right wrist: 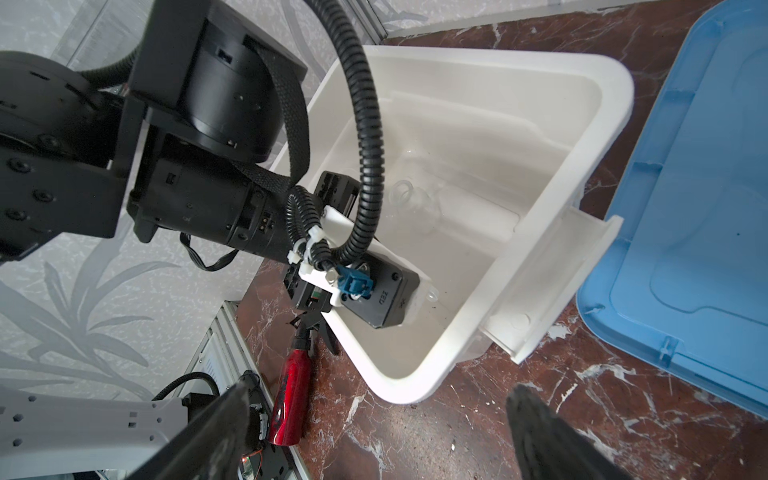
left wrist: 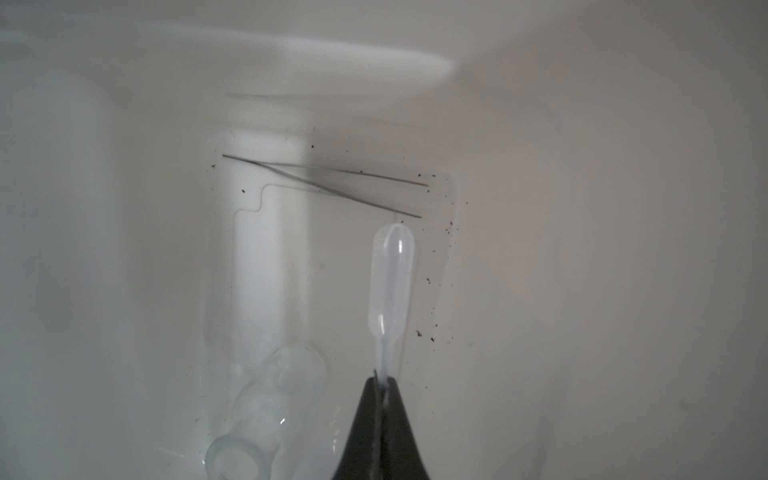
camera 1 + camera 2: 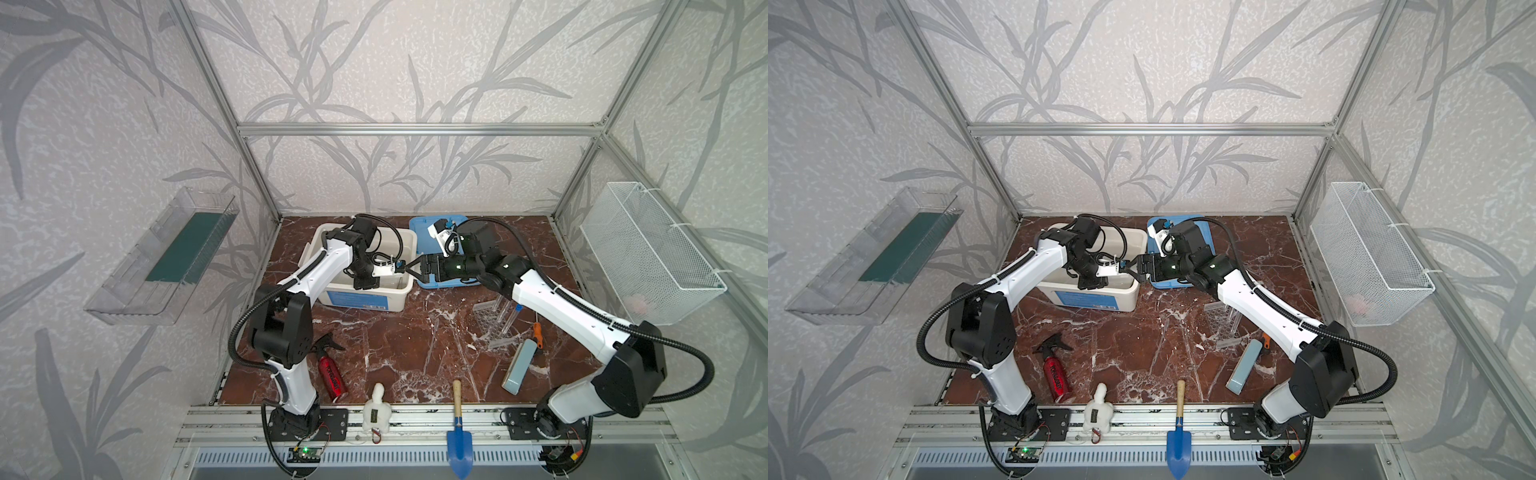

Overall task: Organize the chemistry lab equipment
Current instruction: 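Lower the pipette to the bin floor and open the left gripper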

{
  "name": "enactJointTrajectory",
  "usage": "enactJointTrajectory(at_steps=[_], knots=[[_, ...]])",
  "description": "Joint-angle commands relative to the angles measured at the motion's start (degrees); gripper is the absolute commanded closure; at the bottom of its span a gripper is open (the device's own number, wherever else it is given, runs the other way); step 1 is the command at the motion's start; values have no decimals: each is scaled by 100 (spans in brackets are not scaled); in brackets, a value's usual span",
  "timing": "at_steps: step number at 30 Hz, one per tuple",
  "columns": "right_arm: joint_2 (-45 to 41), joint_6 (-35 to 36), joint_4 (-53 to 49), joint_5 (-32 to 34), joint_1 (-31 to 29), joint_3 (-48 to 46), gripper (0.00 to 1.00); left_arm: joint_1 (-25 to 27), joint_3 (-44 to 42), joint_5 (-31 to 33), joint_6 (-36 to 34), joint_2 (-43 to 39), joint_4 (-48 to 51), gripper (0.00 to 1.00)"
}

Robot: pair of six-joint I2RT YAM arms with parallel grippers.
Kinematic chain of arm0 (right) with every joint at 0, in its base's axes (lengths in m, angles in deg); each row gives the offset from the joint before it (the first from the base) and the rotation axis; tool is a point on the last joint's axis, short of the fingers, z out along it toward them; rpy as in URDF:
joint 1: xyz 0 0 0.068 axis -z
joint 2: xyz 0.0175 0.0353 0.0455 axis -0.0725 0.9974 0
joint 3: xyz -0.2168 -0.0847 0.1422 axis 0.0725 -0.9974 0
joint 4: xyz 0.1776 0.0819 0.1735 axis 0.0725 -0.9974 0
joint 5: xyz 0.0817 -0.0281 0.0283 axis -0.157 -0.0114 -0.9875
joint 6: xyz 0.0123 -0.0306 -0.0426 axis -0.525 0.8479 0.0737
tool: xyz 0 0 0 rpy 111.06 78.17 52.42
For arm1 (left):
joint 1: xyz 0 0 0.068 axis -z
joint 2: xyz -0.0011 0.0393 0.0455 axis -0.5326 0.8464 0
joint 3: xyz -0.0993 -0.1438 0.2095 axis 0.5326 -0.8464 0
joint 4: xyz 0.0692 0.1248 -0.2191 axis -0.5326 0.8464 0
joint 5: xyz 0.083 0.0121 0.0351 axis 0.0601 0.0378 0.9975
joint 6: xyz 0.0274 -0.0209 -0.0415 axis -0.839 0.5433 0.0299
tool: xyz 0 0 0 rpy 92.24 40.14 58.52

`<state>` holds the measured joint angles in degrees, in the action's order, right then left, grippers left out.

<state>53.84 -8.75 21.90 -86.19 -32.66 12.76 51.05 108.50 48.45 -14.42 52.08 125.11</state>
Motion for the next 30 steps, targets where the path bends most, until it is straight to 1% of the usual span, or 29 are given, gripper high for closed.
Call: enactJointTrajectory(at_steps=[1, 6, 12, 15, 18, 27, 30], knots=[[31, -25, 130, -34, -13, 127, 5, -66, -66, -91, -158, 583, -39, 100], [58, -20, 124, -26, -12, 114, 5, -94, 190, -359, -105, 804, 148, 100], [102, -64, 161, -62, -20, 65, 5, -231, 554, -324, -228, 991, 241, 100], [85, -52, 133, -69, -16, 39, 5, -322, 834, -468, -305, 1192, 466, 100], [49, -23, 131, -44, -12, -28, 5, -281, 1069, -390, -387, 1371, 778, 100], [124, -31, 230, -73, -14, -97, 5, -226, 527, -204, -158, 1378, 19, 100], [144, -3, 209, -65, -1, -69, 5, -244, 467, -296, -104, 1427, -109, 100]])
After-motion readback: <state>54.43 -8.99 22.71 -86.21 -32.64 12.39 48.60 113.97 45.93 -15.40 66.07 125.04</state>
